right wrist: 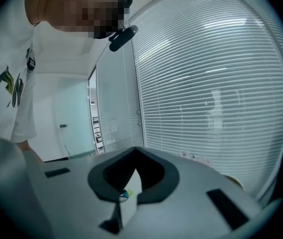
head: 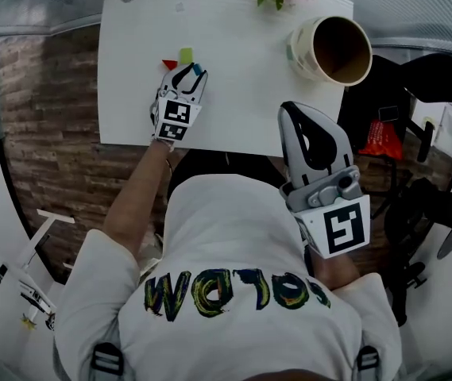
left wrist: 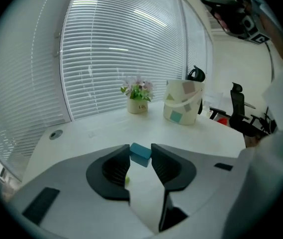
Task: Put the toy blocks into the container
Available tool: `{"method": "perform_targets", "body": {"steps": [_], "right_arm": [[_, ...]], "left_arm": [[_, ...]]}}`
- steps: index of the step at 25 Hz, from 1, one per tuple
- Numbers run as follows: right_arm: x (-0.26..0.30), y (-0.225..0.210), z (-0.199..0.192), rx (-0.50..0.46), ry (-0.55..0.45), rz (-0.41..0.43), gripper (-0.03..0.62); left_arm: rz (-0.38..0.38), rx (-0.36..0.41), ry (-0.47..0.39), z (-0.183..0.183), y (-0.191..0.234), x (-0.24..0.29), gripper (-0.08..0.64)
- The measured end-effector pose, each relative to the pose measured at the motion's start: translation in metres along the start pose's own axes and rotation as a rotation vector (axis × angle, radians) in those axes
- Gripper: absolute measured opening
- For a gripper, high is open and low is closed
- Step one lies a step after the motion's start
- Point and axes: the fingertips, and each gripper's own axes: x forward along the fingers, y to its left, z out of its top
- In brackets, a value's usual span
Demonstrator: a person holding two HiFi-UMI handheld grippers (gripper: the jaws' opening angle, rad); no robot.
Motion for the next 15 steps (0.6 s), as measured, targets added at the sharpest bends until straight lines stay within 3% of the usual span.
{"method": "perform_targets", "body": {"steps": [15], "right_arm": [[-0.023, -0.014, 0.041, -0.077, -0.074, -0.065, 0.009]], "left_arm": [[0.029, -0.069, -0.287, 0.155, 0.003, -0.103, 0.146]]}}
